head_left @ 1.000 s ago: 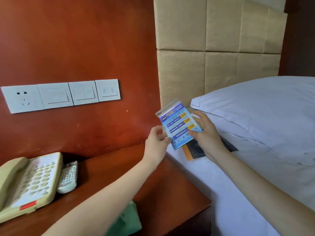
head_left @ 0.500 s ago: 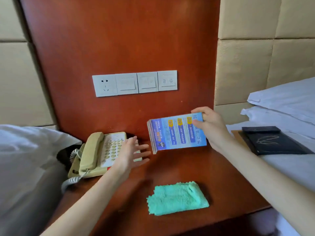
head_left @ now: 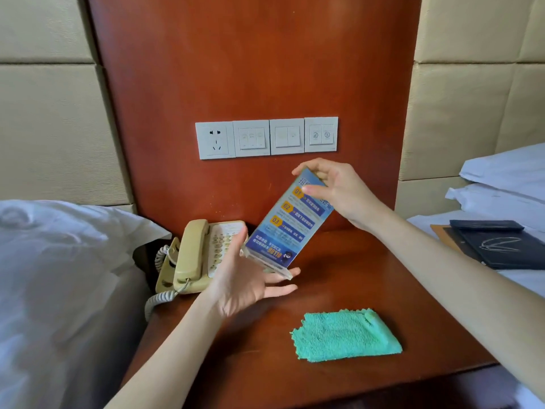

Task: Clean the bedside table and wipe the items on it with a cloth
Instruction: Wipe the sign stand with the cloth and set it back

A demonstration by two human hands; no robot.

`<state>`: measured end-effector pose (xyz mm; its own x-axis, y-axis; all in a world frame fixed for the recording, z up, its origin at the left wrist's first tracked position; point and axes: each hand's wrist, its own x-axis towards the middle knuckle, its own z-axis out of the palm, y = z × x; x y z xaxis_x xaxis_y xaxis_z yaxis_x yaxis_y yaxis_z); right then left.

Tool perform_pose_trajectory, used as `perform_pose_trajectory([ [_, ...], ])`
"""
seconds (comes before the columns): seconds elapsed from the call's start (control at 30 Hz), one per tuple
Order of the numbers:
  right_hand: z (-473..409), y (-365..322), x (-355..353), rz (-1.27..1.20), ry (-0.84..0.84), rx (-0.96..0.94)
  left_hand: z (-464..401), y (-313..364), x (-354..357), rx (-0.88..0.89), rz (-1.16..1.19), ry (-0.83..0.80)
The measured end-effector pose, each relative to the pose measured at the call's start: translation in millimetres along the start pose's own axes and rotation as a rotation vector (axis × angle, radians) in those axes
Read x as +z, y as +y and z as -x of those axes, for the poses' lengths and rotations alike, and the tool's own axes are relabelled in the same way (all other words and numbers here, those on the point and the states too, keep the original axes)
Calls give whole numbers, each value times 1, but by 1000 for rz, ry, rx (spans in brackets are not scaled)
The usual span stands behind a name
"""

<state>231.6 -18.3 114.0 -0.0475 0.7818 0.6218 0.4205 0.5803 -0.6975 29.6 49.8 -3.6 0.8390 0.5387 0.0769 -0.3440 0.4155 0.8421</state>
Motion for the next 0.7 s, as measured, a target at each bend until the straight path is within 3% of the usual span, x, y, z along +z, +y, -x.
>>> perform_pose_trajectory([
  [0.2,-7,15,6,-106,-10,42,10,3,4,-16,-175,-7],
  [0.33,-12,21,14,-171,-88,70,10,5,3,-28,-180,-134],
  [0.47,-16,25,27,-171,-132,85,8,3,4,0,-149,-122],
  [0.7,0,42,24,112,-26,154,9,2,-7,-14,-65,-86],
])
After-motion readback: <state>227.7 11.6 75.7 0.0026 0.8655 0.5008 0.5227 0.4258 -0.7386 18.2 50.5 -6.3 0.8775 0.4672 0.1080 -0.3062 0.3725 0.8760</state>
